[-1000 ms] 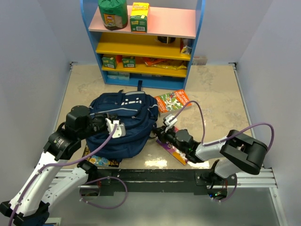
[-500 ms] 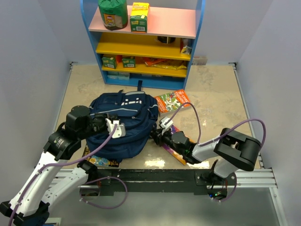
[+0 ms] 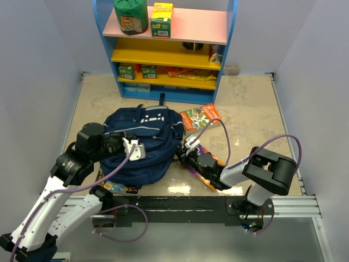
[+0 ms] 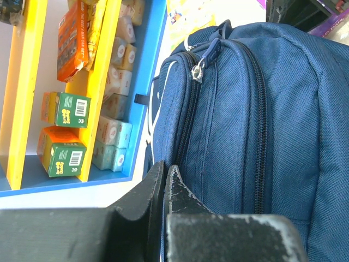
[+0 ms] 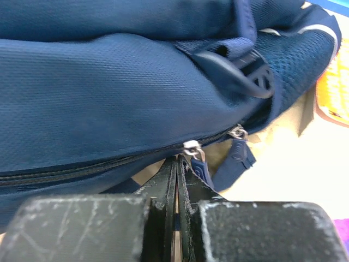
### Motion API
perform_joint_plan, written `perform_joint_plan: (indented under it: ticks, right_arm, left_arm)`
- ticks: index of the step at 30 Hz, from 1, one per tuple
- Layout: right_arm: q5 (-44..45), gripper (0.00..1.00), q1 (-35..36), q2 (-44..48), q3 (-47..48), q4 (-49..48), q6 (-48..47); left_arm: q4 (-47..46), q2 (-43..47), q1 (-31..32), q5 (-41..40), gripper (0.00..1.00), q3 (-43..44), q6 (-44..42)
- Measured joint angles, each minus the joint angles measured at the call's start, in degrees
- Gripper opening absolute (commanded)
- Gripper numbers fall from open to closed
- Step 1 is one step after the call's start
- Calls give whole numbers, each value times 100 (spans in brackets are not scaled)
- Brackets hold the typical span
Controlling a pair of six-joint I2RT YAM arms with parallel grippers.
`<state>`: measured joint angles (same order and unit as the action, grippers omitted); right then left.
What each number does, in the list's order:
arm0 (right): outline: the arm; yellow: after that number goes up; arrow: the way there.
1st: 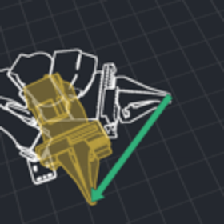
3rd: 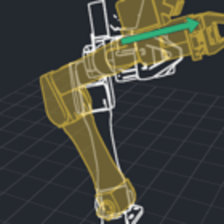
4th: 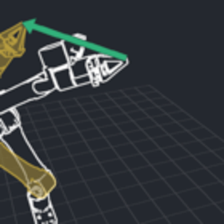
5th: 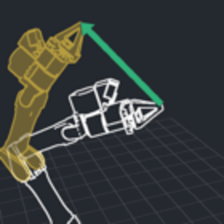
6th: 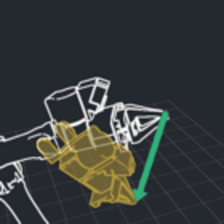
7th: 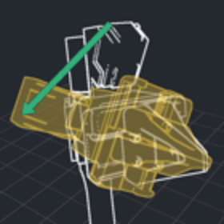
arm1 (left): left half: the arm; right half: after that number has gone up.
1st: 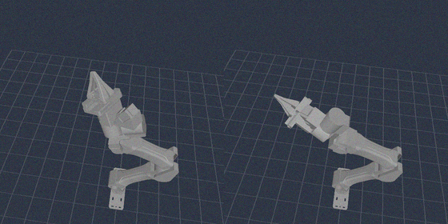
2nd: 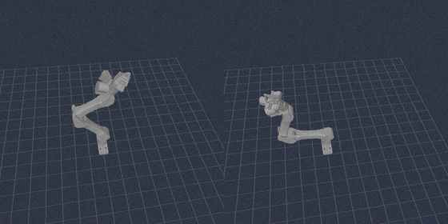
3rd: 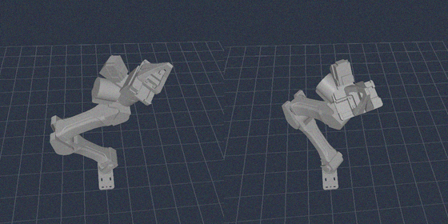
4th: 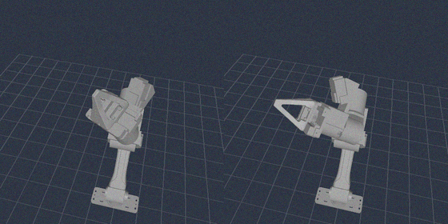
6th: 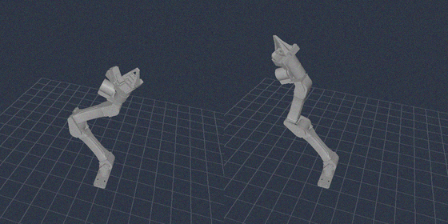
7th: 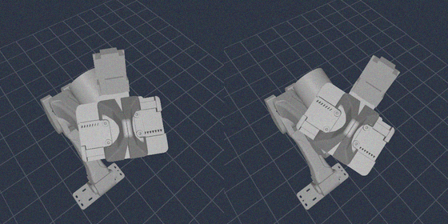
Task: Pack the student bag
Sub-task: Unzip the student bag at the center of the board.
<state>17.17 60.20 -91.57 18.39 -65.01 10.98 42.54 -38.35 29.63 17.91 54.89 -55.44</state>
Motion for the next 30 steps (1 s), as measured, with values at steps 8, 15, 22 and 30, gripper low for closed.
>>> perform_joint_plan:
  ticks: [8,15,22,30]
  right_arm:
    - [44,0,205,155,-11,55,-59]
    - [452,22,284,710,-55,411,-37]
    - [756,41,284,678,-61,796,382]
    - [732,42,286,586,-59,800,723]
  left_arm:
    - [17,0,0,7,0,0,37]
    - [37,0,0,9,0,-2,42]
    - [42,-42,0,-9,0,13,122]
    - [48,-55,0,-107,0,83,140]
